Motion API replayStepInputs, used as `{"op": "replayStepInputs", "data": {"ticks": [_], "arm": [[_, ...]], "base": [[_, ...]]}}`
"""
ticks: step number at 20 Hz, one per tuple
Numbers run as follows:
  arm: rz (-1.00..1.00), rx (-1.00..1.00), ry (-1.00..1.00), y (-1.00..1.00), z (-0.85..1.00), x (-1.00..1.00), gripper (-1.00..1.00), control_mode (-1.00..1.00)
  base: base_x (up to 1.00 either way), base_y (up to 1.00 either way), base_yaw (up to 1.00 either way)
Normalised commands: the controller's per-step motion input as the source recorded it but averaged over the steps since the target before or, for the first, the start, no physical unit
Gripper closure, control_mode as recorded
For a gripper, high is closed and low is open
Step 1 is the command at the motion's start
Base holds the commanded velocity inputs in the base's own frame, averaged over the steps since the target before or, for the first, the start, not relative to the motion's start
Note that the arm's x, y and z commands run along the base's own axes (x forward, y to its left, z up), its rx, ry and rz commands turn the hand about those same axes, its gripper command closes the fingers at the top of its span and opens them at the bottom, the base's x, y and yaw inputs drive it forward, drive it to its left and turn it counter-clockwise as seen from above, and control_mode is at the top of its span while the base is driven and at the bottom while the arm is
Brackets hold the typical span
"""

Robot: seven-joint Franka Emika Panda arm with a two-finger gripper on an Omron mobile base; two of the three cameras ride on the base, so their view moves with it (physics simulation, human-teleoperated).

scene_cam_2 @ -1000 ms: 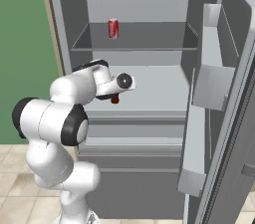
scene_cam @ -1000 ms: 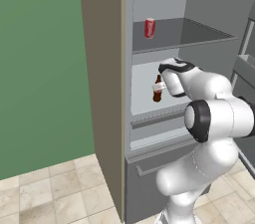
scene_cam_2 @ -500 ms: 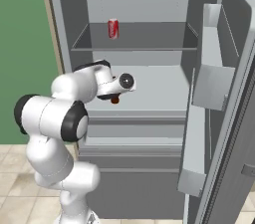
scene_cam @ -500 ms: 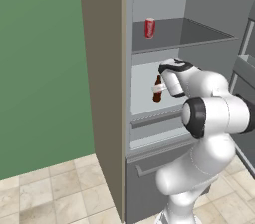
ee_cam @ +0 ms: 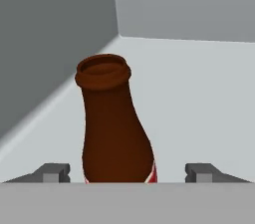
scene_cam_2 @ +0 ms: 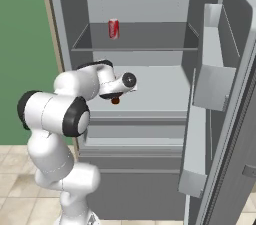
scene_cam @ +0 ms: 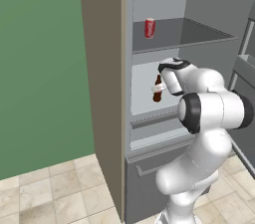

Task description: Open the fridge, grab two sodas, and place both sodas inside the bowl with ice on the dining counter.

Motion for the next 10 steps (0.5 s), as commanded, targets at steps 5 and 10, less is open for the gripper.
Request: {"op": "replayStepInputs", "data": {"ticks": [5, 10], "arm": [[0.03, 0.0, 0.01, 0.08, -0.07, 0.03, 1.0, -1.0], [0.03, 0.0, 0.04, 0.1, -0.12, 0.0, 1.0, -1.0]], "base": [[0.0, 0.0, 0.0], [0.0, 0.0, 0.0]]}}
